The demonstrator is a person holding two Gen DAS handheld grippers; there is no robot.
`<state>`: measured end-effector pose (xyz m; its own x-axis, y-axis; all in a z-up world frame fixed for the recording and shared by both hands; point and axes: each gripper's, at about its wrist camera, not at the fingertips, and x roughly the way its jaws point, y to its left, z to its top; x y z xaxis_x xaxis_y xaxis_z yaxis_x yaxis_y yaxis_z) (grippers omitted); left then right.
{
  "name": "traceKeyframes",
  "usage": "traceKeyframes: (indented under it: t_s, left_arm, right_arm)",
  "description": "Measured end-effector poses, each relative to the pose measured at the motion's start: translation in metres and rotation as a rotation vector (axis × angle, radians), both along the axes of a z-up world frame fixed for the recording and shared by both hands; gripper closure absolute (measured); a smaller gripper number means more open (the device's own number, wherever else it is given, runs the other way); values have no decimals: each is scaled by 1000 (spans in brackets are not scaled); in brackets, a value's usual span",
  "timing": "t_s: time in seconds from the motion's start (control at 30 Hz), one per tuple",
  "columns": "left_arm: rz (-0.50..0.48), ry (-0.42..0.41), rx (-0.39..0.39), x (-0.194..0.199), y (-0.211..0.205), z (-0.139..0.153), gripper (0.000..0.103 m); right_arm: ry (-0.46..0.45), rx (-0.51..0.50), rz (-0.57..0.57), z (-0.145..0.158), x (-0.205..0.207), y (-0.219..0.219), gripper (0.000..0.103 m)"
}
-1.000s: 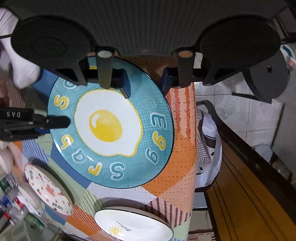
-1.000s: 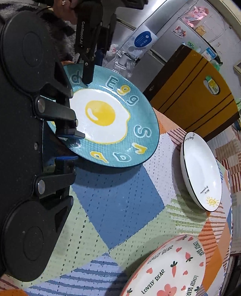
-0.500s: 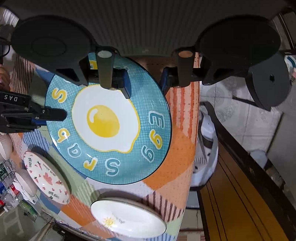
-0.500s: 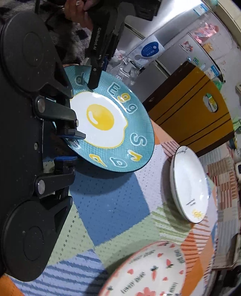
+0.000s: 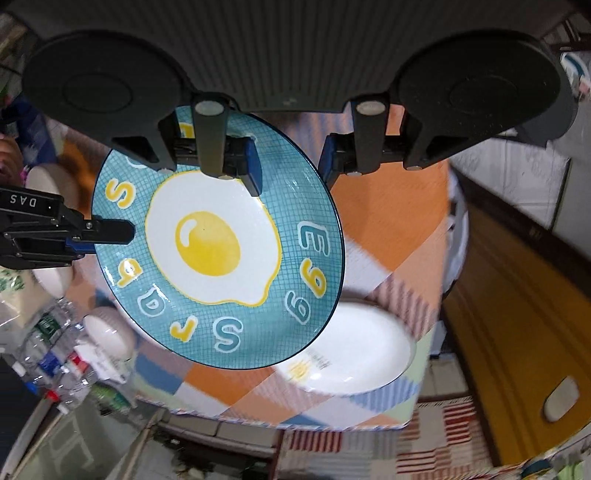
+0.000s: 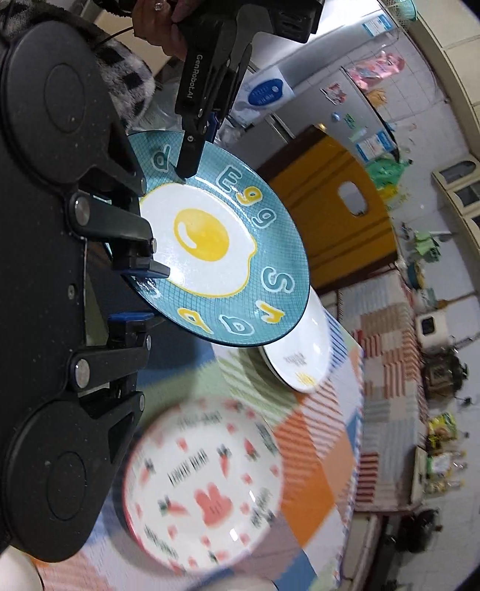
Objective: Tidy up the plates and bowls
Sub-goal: 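Lift the egg plate with the right gripper and lower it onto the bunny plate, then open the right gripper and withdraw from the stacked plates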
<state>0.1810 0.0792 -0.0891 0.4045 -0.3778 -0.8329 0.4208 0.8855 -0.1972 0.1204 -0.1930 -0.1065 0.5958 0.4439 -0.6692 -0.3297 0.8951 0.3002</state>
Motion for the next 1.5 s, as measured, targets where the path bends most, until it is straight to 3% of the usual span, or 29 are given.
traceKeyframes:
  t_s: [0.33, 0.63, 0.8, 1.0, 1.27, 1.33, 1.5]
  left_arm:
    - [-110, 6, -45, 40, -85, 8, 72]
    - [-176, 73, -30, 75, -144, -25, 72]
    - [-204, 156, -9, 98, -162, -50, 72]
    - [-246, 169, 32, 112, -178, -64, 72]
    - [-238, 232, 26, 122, -192, -69, 71]
    - [-247, 215, 53, 119, -199, -69, 71]
    - [-224, 229, 66, 122, -201, -70, 71]
  right_arm:
    - [-21, -54, -111, 24, 6, -72, 81]
    - [23, -69, -207, 1, 20, -118, 81]
    - [40, -70, -283, -27, 33, -130, 81]
    - [89, -39, -331, -54, 44, -139, 81]
    - [138, -91, -364, -50, 51, -144, 80]
    - [166, -126, -382, -52, 53, -142, 79]
    - [258, -102, -474, -52, 62, -145, 78]
